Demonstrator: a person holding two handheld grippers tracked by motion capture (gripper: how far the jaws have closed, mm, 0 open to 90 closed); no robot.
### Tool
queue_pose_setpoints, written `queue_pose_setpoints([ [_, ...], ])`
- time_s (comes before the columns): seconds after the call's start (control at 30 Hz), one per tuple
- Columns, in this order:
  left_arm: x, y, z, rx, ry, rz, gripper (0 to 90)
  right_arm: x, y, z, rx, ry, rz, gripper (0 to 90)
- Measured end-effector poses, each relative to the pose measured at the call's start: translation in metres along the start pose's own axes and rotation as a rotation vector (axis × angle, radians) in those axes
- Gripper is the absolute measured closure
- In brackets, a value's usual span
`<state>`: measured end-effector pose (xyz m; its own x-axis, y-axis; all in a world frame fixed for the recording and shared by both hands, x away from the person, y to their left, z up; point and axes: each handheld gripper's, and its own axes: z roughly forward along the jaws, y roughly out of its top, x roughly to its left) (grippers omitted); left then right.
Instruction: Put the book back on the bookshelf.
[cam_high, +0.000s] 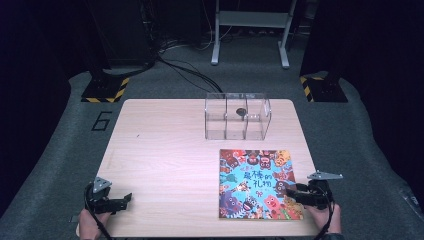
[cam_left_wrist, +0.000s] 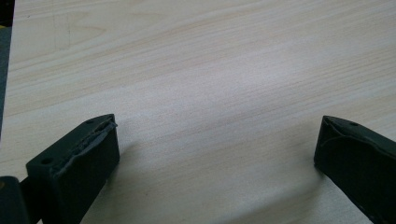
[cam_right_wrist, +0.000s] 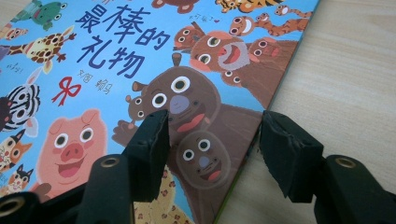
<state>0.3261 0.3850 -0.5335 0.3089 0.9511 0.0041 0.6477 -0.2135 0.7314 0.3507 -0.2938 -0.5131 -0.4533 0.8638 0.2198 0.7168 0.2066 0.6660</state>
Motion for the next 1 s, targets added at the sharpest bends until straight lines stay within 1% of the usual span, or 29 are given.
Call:
queue_pose_setpoints([
  [0.03, 0.000, 0.000, 0.000, 0.000, 0.000, 0.000, 0.0, 0.000, -0.001, 0.000, -0.013, -0.002, 0.022, 46.8],
  [0.07, 0.000, 0.000, 0.000, 0.000, 0.000, 0.000, 0.0, 0.000, -0.002, -0.001, -0.018, -0.007, 0.031, 48.1],
  [0.13, 0.000, 0.000, 0.000, 0.000, 0.000, 0.000, 0.0, 0.000, -0.002, -0.002, -0.017, -0.009, 0.028, 49.2],
  [0.17, 0.000, 0.000, 0.000, 0.000, 0.000, 0.000, 0.1, 0.002, -0.003, -0.002, -0.028, -0.024, 0.035, 49.9],
  [0.23, 0.000, 0.000, 0.000, 0.000, 0.000, 0.000, 0.0, 0.003, -0.003, -0.002, -0.027, -0.027, 0.039, 50.0],
  [0.27, 0.000, 0.000, 0.000, 0.000, 0.000, 0.000, 0.1, 0.004, -0.003, -0.001, -0.027, -0.021, 0.039, 51.0],
  [0.3, 0.000, 0.000, 0.000, 0.000, 0.000, 0.000, 0.1, 0.007, -0.003, -0.001, -0.023, -0.018, 0.053, 51.2],
  [0.33, 0.000, 0.000, 0.000, 0.000, 0.000, 0.000, 0.1, 0.007, -0.003, -0.001, -0.023, -0.018, 0.053, 51.2],
  [0.37, 0.000, 0.000, 0.000, 0.000, 0.000, 0.001, 0.1, 0.008, -0.003, 0.000, -0.024, -0.014, 0.040, 51.3],
  [0.4, 0.000, 0.000, 0.000, 0.000, 0.000, 0.000, 0.1, 0.010, -0.003, 0.000, -0.023, -0.013, 0.047, 51.4],
  [0.47, 0.000, 0.000, 0.000, 0.000, 0.000, 0.001, 0.1, 0.014, -0.002, 0.002, -0.014, -0.015, 0.044, 51.3],
  [0.5, 0.000, 0.000, 0.000, -0.001, 0.000, 0.001, 0.1, 0.014, -0.001, 0.003, -0.015, -0.013, 0.020, 51.3],
  [0.53, 0.000, 0.000, 0.000, -0.001, 0.000, 0.001, 0.1, 0.018, 0.000, 0.005, -0.014, -0.012, 0.026, 51.3],
  [0.67, 0.000, 0.000, 0.000, 0.000, 0.000, 0.001, 0.1, 0.020, 0.002, 0.008, -0.021, -0.005, 0.008, 51.3],
  [0.77, 0.000, 0.000, 0.000, 0.000, 0.000, 0.001, 0.1, 0.023, 0.004, 0.011, -0.024, 0.003, 0.006, 51.3],
  [0.87, 0.000, 0.000, 0.000, -0.001, 0.000, 0.001, 0.2, 0.026, 0.006, 0.017, -0.037, 0.015, -0.010, 51.5],
  [0.93, 0.000, 0.000, 0.000, 0.000, 0.000, 0.001, 0.2, 0.027, 0.007, 0.018, -0.030, 0.021, -0.015, 51.6],
  [0.97, 0.000, 0.000, 0.000, 0.000, 0.000, 0.001, 0.2, 0.029, 0.009, 0.021, -0.041, 0.027, -0.022, 51.9],
  [1.0, 0.000, 0.000, 0.000, -0.001, -0.001, 0.001, 0.2, 0.030, 0.010, 0.022, -0.027, 0.033, -0.033, 52.0],
])
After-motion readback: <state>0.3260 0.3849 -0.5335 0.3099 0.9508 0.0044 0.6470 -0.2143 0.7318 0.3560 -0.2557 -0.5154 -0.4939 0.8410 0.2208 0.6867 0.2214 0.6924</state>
